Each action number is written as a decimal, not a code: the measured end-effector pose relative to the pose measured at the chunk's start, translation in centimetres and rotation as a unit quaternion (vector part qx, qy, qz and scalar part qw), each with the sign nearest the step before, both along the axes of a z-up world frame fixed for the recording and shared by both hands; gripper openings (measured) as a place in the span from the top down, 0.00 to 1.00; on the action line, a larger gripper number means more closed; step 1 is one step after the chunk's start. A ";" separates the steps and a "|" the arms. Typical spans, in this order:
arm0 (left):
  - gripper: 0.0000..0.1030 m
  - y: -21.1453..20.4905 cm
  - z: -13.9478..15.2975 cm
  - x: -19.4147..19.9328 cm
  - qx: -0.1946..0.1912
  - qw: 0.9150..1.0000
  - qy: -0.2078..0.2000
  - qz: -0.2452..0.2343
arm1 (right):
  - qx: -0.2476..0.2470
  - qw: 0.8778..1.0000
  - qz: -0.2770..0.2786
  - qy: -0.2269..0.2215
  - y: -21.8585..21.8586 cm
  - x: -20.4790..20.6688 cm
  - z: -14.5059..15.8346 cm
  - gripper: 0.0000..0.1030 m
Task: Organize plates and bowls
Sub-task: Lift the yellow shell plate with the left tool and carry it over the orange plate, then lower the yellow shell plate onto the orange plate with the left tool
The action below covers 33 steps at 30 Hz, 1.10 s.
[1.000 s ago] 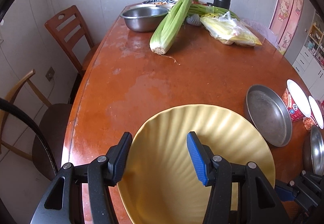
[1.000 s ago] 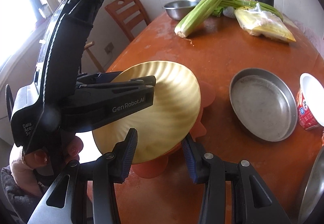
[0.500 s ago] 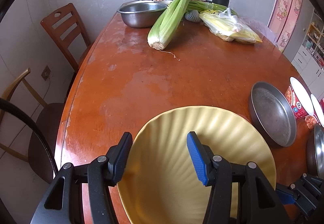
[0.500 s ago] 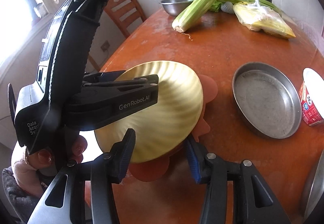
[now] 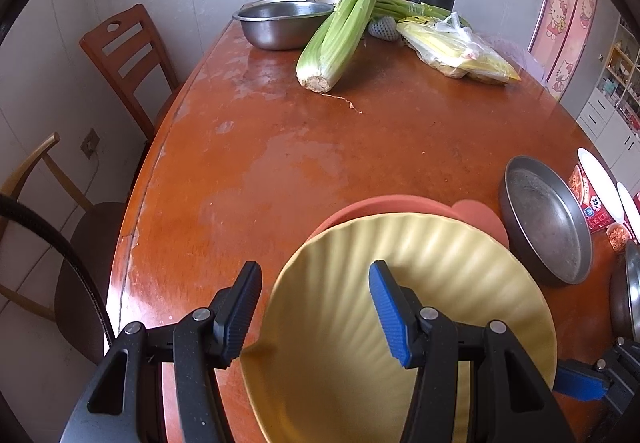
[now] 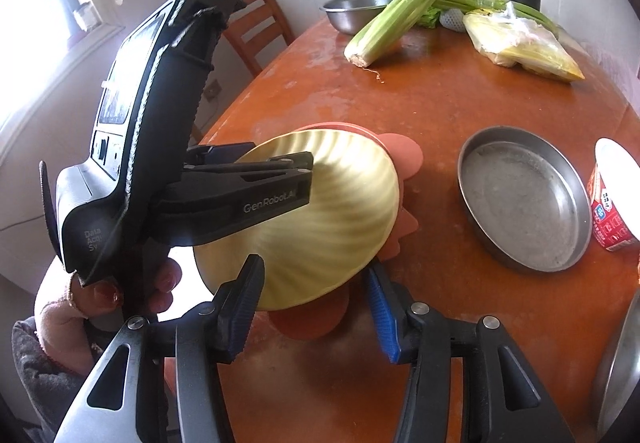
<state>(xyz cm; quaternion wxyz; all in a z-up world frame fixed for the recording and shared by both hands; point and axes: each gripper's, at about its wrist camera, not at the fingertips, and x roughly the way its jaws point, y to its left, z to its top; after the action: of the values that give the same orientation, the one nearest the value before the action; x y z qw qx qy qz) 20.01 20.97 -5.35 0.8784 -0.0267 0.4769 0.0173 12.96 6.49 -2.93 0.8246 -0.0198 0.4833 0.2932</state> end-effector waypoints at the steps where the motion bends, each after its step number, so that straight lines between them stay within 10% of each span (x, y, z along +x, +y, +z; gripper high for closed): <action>1: 0.46 0.1 -0.1 0.0 0.002 1.000 0.001 0.001 | -0.005 1.000 -0.004 -0.005 -0.1 0.0 0.0 0.49; 33: 0.46 0.4 2.7 -3.4 0.003 0.999 -0.051 0.011 | -0.037 0.996 -0.009 -0.075 0.5 -0.2 0.7 0.43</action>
<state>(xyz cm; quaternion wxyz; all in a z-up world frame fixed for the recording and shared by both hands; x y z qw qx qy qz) 16.58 21.41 -2.69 0.9012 -0.0298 0.4315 0.0269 12.72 7.00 -2.24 0.8598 -0.0679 0.4312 0.2652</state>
